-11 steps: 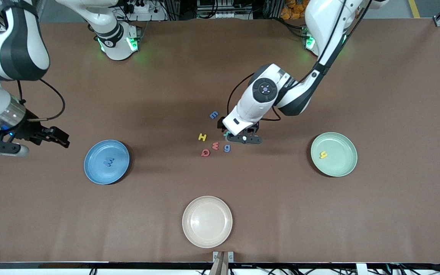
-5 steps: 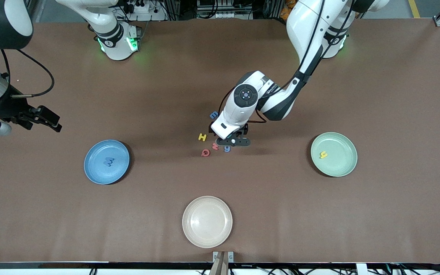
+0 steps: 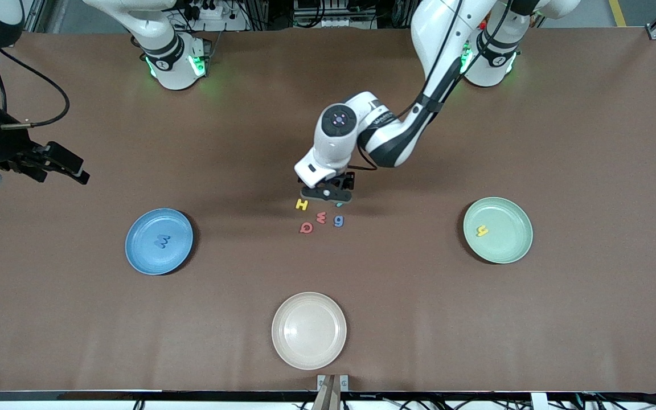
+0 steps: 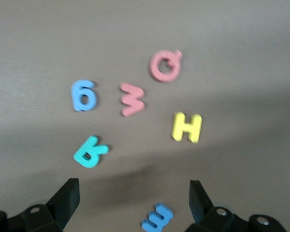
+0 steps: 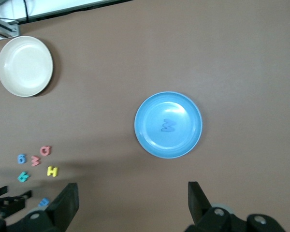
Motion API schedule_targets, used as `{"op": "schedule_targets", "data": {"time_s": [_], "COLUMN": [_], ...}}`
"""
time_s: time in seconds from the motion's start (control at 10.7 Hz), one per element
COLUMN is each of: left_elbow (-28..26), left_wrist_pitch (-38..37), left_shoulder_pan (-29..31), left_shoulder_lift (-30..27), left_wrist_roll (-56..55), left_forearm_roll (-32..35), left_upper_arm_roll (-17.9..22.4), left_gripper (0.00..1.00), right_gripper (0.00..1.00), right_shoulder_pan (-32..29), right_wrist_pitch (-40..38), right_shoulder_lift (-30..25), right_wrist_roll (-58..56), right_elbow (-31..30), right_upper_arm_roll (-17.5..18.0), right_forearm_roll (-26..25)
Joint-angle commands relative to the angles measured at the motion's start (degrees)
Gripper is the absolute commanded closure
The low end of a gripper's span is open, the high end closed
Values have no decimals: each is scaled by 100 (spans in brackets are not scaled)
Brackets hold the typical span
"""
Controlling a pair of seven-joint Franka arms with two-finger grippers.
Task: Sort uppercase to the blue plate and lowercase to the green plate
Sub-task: 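Position the left gripper above the blue 3-shaped letter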
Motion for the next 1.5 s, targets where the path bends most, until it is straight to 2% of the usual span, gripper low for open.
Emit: {"op": "schedule_targets", "data": {"time_s": [0.0,0.19,0.37,0.94,1.41], "left_elbow": [-188,-382,-558,-673,-646], "left_wrist_pitch": [-16,19,194,414,433], "left_shoulder_pan": [159,186,169,133,63], "left_shoulder_lift": [-8,19,45,203,326], "left_wrist_roll": [561,791,1387,1416,1416], "left_forearm_roll": [542,1157,1239,1370,1573], "left_upper_arm_roll": [-476,-636,-654,-724,-733], "left_gripper": [0,0,0,0,13], "right_gripper": [0,0,0,9,9], "right_shoulder_pan": [-22,-22,-14,-22,-22], "right_wrist_pitch": [-252,-314,-367,-358,-341], "right_shoulder_lift": [-12,5,14,23,41], "right_wrist_roll": [-48,-48,-39,-39,-30], "right_elbow": [210,359,448,501,536], "right_upper_arm_roll": [-2,7,7,-2,-2], "right_forearm_roll": [255,264,273,423,414]}}
